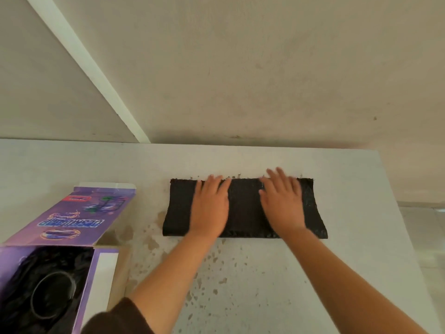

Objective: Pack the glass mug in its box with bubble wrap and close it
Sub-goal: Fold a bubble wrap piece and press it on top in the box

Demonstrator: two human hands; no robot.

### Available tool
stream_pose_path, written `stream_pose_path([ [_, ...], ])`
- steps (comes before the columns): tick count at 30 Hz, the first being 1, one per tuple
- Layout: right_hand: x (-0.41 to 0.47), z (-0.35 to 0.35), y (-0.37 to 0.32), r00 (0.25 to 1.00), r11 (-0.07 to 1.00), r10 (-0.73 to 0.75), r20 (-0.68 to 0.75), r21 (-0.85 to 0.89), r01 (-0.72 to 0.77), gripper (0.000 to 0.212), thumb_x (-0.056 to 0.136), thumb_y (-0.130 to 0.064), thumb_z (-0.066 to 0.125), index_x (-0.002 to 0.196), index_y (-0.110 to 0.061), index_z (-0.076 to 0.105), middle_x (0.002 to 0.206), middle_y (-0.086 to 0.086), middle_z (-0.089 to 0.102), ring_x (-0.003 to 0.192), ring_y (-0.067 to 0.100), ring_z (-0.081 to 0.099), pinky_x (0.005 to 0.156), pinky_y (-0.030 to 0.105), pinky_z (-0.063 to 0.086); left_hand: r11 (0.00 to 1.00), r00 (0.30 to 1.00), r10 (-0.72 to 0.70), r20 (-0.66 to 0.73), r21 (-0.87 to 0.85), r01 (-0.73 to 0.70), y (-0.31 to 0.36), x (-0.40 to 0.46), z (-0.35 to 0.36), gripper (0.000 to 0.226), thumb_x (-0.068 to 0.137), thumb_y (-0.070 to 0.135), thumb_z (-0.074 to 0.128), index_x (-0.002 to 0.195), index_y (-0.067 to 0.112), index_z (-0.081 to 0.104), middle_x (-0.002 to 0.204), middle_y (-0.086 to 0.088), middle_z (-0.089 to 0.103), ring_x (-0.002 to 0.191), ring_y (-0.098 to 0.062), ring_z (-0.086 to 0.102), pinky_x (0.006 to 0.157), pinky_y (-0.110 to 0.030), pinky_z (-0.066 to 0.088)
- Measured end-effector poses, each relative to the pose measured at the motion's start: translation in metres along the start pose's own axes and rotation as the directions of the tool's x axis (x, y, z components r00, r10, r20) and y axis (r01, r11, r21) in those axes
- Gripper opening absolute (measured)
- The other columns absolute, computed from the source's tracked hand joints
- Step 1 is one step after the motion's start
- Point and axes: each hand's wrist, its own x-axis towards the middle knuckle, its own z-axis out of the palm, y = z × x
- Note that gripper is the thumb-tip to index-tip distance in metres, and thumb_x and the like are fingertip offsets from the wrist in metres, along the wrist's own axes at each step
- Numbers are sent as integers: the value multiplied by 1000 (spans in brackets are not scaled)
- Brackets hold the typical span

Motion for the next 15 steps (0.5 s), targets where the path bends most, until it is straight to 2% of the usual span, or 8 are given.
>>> stream_pose_path([
  [2, -11, 6, -19, 995, 999, -4, 95, 48, 0, 46, 99, -38, 27, 137, -18, 43, 148, 4, 37, 142, 22, 21, 117, 39, 5, 998, 988, -60, 146, 8, 60, 17, -10, 18, 46, 101, 28, 27, 148, 26, 22, 156, -2, 20, 145, -23, 8, 118, -46, 5],
  [4, -22, 18, -18, 968, 995, 53, 243, 69, -72, 58, 96, -52, 10, 147, -27, 20, 157, -1, 13, 144, 18, -2, 116, 39, -4, 994, 962, -99, 253, 75, 83, 13, -18, 33, 49, 102, 38, 17, 148, 34, 4, 159, 3, 1, 145, -21, -8, 117, -50, -3],
  [5, -28, 25, -10, 951, 993, 86, 297, 53, -106, 60, 93, -57, 4, 148, -33, 7, 157, -5, 1, 143, 17, -11, 116, 41, -8, 991, 957, -96, 274, 111, 68, 7, -21, 37, 50, 100, 44, 12, 147, 37, -4, 158, 6, -6, 144, -20, -14, 116, -52, -5],
  [7, -39, 32, 9, 940, 992, 122, 317, 0, -129, 60, 89, -63, -2, 144, -42, -11, 155, -11, -15, 142, 19, -20, 115, 44, -11, 984, 957, -69, 282, 177, 19, -7, -25, 41, 53, 94, 53, -2, 144, 41, -15, 154, 11, -18, 142, -21, -21, 114, -57, -8],
  [10, -48, 31, 28, 926, 990, 143, 349, -39, -138, 62, 83, -67, -10, 140, -46, -20, 153, -11, -21, 141, 19, -23, 115, 44, -10, 978, 958, -64, 279, 210, 4, -22, -28, 40, 63, 82, 62, -17, 141, 42, -21, 150, 12, -24, 140, -24, -24, 112, -58, -10],
  [15, -72, 26, 23, 919, 990, 139, 369, -15, -143, 63, 82, -67, -12, 140, -44, -22, 153, -10, -22, 140, 19, -25, 115, 42, -11, 980, 959, -26, 283, 197, -31, -32, -53, 39, 66, 83, 65, -18, 145, 41, -12, 155, 8, -13, 142, -26, -18, 109, -56, -12],
])
